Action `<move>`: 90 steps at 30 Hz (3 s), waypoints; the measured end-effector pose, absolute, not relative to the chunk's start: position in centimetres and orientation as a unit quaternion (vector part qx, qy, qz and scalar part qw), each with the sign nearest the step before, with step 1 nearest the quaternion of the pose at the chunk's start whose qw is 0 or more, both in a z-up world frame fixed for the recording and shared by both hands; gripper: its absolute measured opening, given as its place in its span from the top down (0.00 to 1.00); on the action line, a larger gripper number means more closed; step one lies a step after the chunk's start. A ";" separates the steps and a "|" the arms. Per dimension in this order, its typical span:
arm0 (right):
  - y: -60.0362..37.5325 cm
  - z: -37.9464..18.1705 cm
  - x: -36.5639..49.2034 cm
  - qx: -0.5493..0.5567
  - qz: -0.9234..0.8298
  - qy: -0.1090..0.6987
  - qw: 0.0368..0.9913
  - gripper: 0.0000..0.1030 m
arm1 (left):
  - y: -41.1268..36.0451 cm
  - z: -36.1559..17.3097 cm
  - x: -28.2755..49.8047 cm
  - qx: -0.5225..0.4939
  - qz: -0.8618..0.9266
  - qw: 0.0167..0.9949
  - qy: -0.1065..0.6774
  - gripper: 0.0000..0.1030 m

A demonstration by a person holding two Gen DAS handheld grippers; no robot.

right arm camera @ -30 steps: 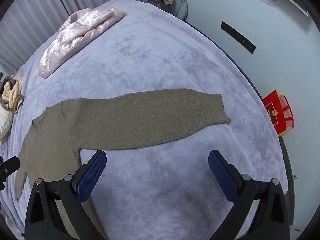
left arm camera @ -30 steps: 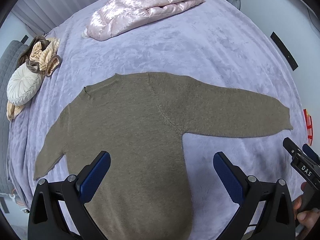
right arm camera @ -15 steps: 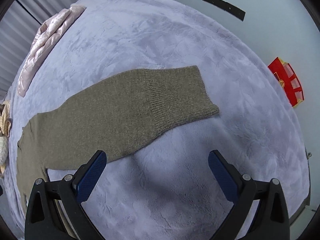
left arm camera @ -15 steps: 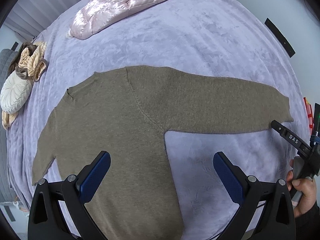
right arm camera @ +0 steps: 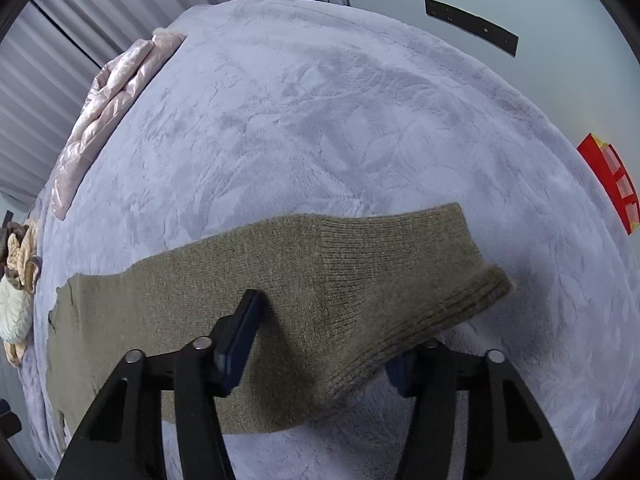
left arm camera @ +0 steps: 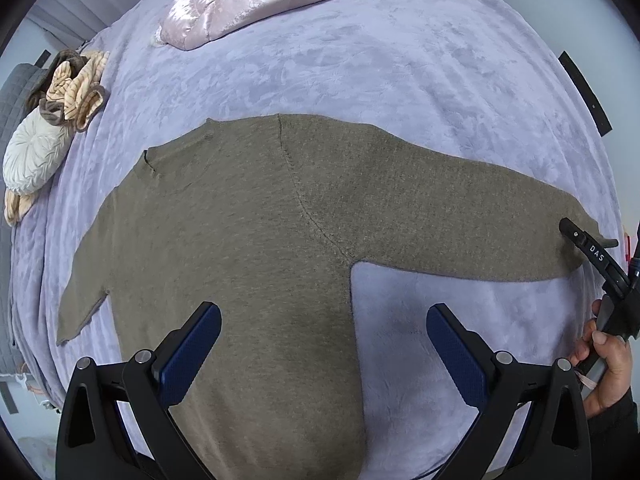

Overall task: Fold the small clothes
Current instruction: 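Grasp the cuff of the sweater sleeve with the right gripper, then lift the sleeve with the right gripper and fold it across the sweater body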

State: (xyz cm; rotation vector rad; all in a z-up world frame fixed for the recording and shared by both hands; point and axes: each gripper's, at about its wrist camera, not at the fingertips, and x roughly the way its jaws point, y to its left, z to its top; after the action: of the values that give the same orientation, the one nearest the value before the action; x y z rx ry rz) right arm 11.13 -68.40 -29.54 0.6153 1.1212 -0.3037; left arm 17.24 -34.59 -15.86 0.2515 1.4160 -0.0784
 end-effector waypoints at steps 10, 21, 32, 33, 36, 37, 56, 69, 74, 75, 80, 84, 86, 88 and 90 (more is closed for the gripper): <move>-69.9 -30.3 10.8 0.344 -0.116 0.517 0.775 0.80 | -34.9 -15.6 17.9 0.107 -0.038 0.755 0.646 0.00; -67.7 -23.7 10.1 0.279 -0.140 0.488 0.815 0.90 | -32.1 -15.6 18.0 0.088 -0.026 0.761 0.642 0.00; -61.1 -14.9 10.3 0.177 -0.141 0.447 0.865 0.91 | -24.1 -16.0 17.9 0.039 0.013 0.768 0.639 0.00; -60.4 -14.1 10.5 0.174 -0.139 0.443 0.868 0.91 | -23.7 -15.9 17.7 0.038 0.010 0.771 0.635 0.00; -58.4 -11.6 10.8 0.170 -0.126 0.431 0.877 0.91 | -21.8 -15.5 16.9 0.028 0.003 0.779 0.626 0.00; -57.5 -10.7 11.0 0.166 -0.119 0.428 0.880 0.91 | -20.9 -15.5 16.6 0.023 0.005 0.780 0.625 0.00; -32.3 -3.8 15.3 0.040 -0.017 0.431 0.901 0.91 | -5.0 -14.1 14.9 -0.023 0.015 0.801 0.599 0.00; -16.7 -6.4 17.4 -0.025 0.025 0.452 0.891 0.91 | 5.6 -15.9 14.3 -0.059 0.028 0.786 0.615 0.00; -11.6 -8.3 17.9 -0.048 0.035 0.464 0.884 0.91 | 8.7 -16.7 13.3 -0.067 0.030 0.777 0.625 0.00; -10.4 -8.9 18.1 -0.053 0.039 0.468 0.882 0.91 | 9.3 -16.8 13.1 -0.068 0.031 0.775 0.628 0.00; -5.5 -12.7 18.9 -0.079 0.047 0.493 0.865 0.91 | 12.1 -17.3 12.0 -0.072 0.040 0.767 0.636 0.00; -2.7 -15.7 19.2 -0.104 0.043 0.512 0.851 0.91 | 14.7 -17.2 11.2 -0.090 0.050 0.761 0.641 0.00; -1.4 -17.4 19.4 -0.123 0.032 0.523 0.843 0.88 | 15.7 -16.9 10.8 -0.096 0.057 0.759 0.641 0.00; -0.3 -19.0 19.8 -0.132 0.033 0.546 0.826 0.79 | 16.6 -16.5 10.4 -0.107 0.062 0.761 0.637 0.00; 0.8 -19.9 19.7 -0.138 0.052 0.567 0.810 0.48 | 17.3 -16.3 10.1 -0.122 0.064 0.761 0.634 0.00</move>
State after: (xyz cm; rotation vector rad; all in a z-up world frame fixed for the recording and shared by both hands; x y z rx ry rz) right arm 19.69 0.79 -19.93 -0.2956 1.2115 0.1115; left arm 10.14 17.32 -16.34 -0.2655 1.3808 0.1391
